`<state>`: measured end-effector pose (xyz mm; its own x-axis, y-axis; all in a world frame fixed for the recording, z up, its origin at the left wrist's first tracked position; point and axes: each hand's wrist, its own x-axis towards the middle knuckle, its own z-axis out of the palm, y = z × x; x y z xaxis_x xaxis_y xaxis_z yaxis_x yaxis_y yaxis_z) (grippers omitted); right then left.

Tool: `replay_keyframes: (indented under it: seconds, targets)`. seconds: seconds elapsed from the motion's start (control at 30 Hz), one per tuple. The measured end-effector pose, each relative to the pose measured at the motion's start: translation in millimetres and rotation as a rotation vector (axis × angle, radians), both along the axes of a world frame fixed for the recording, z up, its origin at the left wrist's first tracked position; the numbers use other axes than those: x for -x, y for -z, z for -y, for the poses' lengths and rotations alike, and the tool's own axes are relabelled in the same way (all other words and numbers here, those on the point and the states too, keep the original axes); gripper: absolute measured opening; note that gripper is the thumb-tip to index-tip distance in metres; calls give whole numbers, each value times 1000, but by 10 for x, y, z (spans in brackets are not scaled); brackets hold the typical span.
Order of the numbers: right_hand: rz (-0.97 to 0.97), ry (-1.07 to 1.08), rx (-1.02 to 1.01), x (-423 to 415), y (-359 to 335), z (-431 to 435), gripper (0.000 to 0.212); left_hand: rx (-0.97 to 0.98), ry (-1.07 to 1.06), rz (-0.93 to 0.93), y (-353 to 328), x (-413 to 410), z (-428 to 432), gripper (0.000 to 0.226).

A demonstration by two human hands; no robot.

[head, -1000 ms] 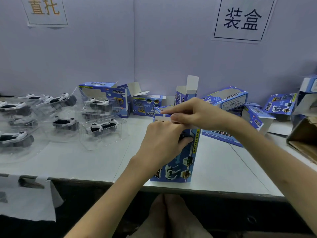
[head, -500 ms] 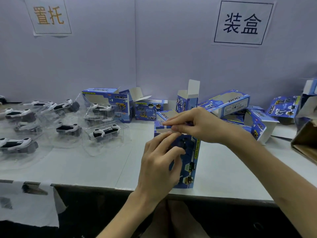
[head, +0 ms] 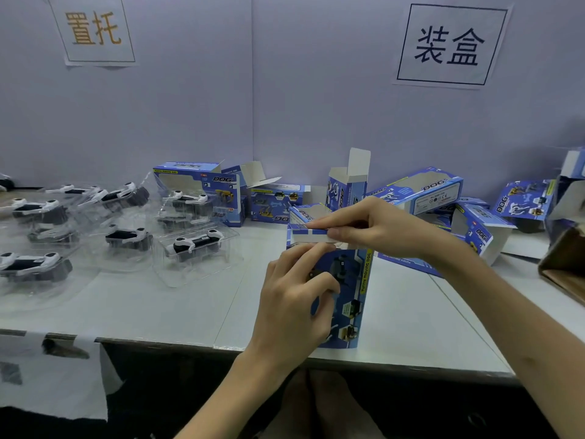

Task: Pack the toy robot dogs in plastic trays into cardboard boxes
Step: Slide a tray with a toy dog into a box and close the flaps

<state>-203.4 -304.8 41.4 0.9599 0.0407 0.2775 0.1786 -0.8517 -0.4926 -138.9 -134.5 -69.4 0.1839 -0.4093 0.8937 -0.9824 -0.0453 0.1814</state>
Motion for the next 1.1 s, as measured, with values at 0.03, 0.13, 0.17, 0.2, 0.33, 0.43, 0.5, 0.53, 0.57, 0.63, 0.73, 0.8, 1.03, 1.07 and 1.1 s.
replay_keyframes:
  seconds: [0.03,0.13,0.17,0.2,0.33,0.43,0.5,0.53,0.57,0.63,0.73,0.8,1.03,1.07,1.1]
  targets:
    - [-3,-2,13,-2,-8,-4,32,-7,-10,-2,-8,10,-2,17]
    - [8,3,95,-24,2,-36,32,15,-5,2,-2,25,-17,16]
    - [22,3,115,-28,19,-47,32,25,-2,8,10,28,-24,16]
    - [35,5,124,-25,38,-57,32,35,2,14,19,29,-27,16]
    - [-20,4,120,15,66,-93,34,56,15,19,57,22,-13,18]
    - [-156,-36,-33,71,90,-113,47,86,-11,53,75,-47,-6,15]
    - [-182,-72,-60,90,87,-104,59,95,-61,93,49,-95,23,17]
    - [-173,-82,-74,98,84,-92,58,89,-76,99,27,-99,41,19]
    - [-141,-83,-113,105,78,-66,54,76,-84,94,3,-90,60,22]
    - [-14,-46,-298,130,86,14,46,42,-99,72,-37,-54,82,27]
    - [173,33,-391,205,187,155,26,-3,-127,36,-97,-26,84,33]
    - [272,100,-302,247,295,211,14,-33,-131,16,-124,-14,96,36]
    - [462,152,-297,233,412,123,7,-125,-86,-20,-157,16,118,45]
    - [466,152,-311,227,424,99,7,-122,-77,-20,-165,11,115,44]
    - [476,153,-308,225,448,92,6,-115,-68,-24,-171,6,114,44]
